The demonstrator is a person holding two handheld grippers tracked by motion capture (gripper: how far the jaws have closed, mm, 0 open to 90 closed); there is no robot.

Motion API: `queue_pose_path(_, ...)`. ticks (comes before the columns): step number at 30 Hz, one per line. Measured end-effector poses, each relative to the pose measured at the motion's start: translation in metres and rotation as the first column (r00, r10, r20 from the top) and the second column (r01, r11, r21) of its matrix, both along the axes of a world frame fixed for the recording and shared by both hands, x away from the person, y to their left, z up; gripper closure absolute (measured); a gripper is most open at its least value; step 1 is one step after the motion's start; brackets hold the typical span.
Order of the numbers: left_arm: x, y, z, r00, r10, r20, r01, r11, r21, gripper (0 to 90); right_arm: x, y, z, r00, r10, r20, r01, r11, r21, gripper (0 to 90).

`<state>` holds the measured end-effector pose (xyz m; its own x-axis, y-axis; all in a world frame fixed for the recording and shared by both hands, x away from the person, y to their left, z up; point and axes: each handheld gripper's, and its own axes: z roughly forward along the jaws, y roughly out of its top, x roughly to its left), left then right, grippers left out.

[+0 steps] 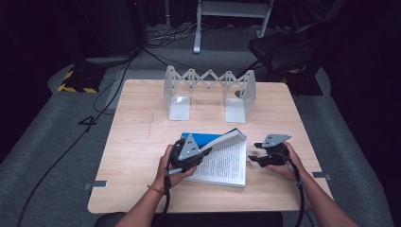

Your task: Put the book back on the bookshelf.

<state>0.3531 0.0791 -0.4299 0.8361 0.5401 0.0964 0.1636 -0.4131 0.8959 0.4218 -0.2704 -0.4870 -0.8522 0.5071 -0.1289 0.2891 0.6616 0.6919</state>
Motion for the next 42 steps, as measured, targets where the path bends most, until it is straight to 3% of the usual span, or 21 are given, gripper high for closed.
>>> queue_pose_path(8, 0.0, 0.003, 0.001, 0.9999, -0.014, -0.002, 0.014, 0.9999, -0.006, 81.0, 0.006, 0.01, -0.007, 1.0, 0.003, 0.002, -0.003, 1.0, 0.014, 40.2)
queue_pose_path(11, 0.0, 0.004, 0.001, 0.9997, -0.024, -0.007, 0.024, 0.9997, -0.006, 80.9, 0.007, 0.012, -0.006, 0.9998, 0.017, -0.003, -0.017, 0.998, 0.064, 40.4)
queue_pose_path(13, 0.001, 0.006, 0.002, 0.9997, -0.023, -0.011, 0.023, 0.9995, -0.02, 80.9, 0.006, 0.012, -0.004, 0.9994, 0.028, 0.02, -0.029, 0.997, 0.077, 41.8)
queue_pose_path(15, 0.001, 0.01, 0.003, 0.9996, -0.025, -0.012, 0.025, 0.9989, -0.039, 80.8, 0.006, 0.009, -0.002, 0.9994, 0.032, 0.011, -0.034, 0.991, 0.133, 44.0)
queue_pose_path(16, 0.001, 0.011, 0.004, 0.9997, -0.022, -0.008, 0.021, 0.9989, -0.043, 80.8, 0.005, 0.008, 0.001, 0.9994, 0.032, 0.013, -0.034, 0.985, 0.167, 45.0)
queue_pose_path(22, -0.002, 0.021, 0.014, 0.9999, -0.008, 0.009, 0.009, 0.9969, -0.079, 80.8, -0.001, 0.009, 0.025, 0.9966, 0.008, 0.082, -0.028, 0.97, 0.24, 49.5)
queue_pose_path(26, -0.004, 0.026, 0.021, 0.9999, -0.011, 0.011, 0.012, 0.9933, -0.115, 80.8, -0.004, 0.009, 0.043, 0.9937, -0.012, 0.112, -0.023, 0.95, 0.31, 52.4)
queue_pose_path(30, -0.006, 0.024, 0.025, 0.9997, -0.014, 0.022, 0.017, 0.9919, -0.126, 80.7, -0.009, 0.01, 0.059, 0.9888, -0.004, 0.15, -0.046, 0.944, 0.328, 52.5)
queue_pose_path(33, -0.007, 0.022, 0.026, 0.9995, -0.022, 0.024, 0.025, 0.9927, -0.118, 80.6, -0.013, 0.014, 0.068, 0.9817, 0.001, 0.19, -0.061, 0.949, 0.309, 52.5)
queue_pose_path(42, -0.012, 0.032, 0.024, 1.0, 0.006, 0.001, -0.005, 0.9903, -0.139, 78.9, -0.016, 0.022, 0.08, 0.9797, 0.017, 0.2, -0.089, 0.93, 0.357, 52.5)
